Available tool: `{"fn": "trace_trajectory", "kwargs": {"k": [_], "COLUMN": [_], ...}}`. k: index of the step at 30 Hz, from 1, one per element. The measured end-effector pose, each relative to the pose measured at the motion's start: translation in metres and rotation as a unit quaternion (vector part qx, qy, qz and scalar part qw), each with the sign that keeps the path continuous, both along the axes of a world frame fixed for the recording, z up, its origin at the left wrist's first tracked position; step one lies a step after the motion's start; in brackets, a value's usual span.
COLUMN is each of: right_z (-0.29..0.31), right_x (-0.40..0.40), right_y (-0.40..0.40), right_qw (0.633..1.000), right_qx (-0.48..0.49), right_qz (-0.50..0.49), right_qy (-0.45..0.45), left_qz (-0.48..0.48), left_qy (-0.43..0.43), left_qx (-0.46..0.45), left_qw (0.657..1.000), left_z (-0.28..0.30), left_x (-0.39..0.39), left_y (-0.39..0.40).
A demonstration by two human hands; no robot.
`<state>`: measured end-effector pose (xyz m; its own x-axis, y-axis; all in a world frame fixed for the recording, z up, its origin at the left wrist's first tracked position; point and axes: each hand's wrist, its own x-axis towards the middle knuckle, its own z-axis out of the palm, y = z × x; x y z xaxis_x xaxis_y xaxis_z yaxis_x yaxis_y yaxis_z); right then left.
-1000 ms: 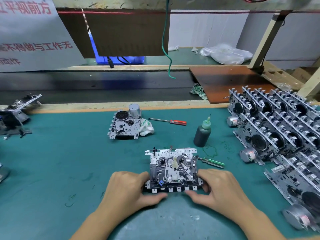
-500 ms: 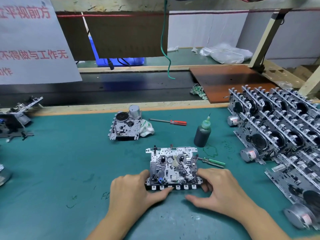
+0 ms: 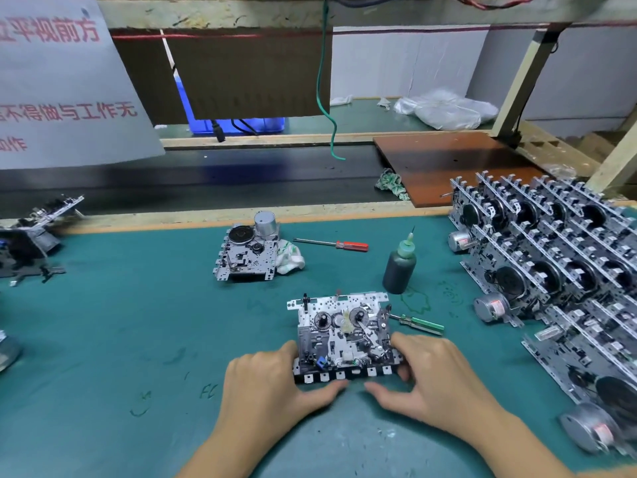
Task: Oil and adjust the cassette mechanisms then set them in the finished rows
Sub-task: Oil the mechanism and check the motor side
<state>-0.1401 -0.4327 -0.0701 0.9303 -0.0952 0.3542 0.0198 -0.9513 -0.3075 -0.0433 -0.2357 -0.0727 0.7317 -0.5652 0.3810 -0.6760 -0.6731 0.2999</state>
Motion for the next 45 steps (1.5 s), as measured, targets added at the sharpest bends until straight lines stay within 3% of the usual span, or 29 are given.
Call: {"fn": "trace_trajectory", "kwargs": {"k": [8, 13, 16, 19, 22, 24, 29, 32, 35, 37, 39, 42, 45], "right_z": [0.001, 0.000, 0.004, 0.009, 0.014, 0.023, 0.043, 0.043, 0.046, 0.042, 0.040, 0.040, 0.033], "right_x": [-0.001, -0.001, -0.001, 0.001, 0.006, 0.013, 0.031, 0.034, 0.031, 0.027, 0.025, 0.027, 0.037], "right_y": [-0.004, -0.001, -0.001, -0.004, 0.002, 0.007, 0.009, 0.009, 0.010, 0.009, 0.005, 0.000, 0.001], "right_qw": [1.000, 1.000, 0.999, 0.996, 0.971, 0.956, 0.907, 0.906, 0.925, 0.974, 0.991, 0.985, 0.957], "right_qx": [-0.015, -0.027, -0.018, 0.071, 0.236, 0.291, 0.394, 0.392, 0.344, 0.177, 0.070, 0.166, 0.282], "right_qz": [0.022, 0.003, -0.005, -0.003, -0.017, -0.041, -0.070, -0.079, -0.094, -0.119, -0.115, -0.046, 0.001], "right_qy": [0.005, 0.002, 0.027, 0.051, 0.027, 0.016, 0.132, 0.137, 0.133, 0.080, -0.002, 0.024, 0.065], "left_qz": [0.048, -0.029, -0.035, -0.029, -0.037, -0.011, 0.052, 0.071, 0.075, 0.112, 0.110, -0.045, -0.189], "left_qy": [0.043, 0.035, 0.098, 0.157, 0.281, 0.309, 0.383, 0.407, 0.381, 0.241, 0.106, 0.121, 0.115], "left_qx": [-0.004, -0.018, 0.013, -0.029, -0.217, -0.273, -0.280, -0.283, -0.234, -0.125, -0.105, -0.192, -0.136], "left_qw": [0.998, 0.999, 0.994, 0.987, 0.934, 0.911, 0.879, 0.866, 0.891, 0.956, 0.983, 0.973, 0.966], "left_z": [0.005, 0.005, 0.005, 0.004, 0.015, 0.025, 0.033, 0.032, 0.034, 0.032, 0.035, 0.040, 0.047], "left_x": [0.000, 0.012, 0.016, 0.018, 0.014, 0.017, 0.033, 0.032, 0.030, 0.033, 0.039, 0.050, 0.053], "left_y": [-0.002, 0.004, 0.008, 0.012, 0.008, 0.004, -0.004, -0.006, -0.002, 0.005, 0.011, 0.011, -0.004]}}
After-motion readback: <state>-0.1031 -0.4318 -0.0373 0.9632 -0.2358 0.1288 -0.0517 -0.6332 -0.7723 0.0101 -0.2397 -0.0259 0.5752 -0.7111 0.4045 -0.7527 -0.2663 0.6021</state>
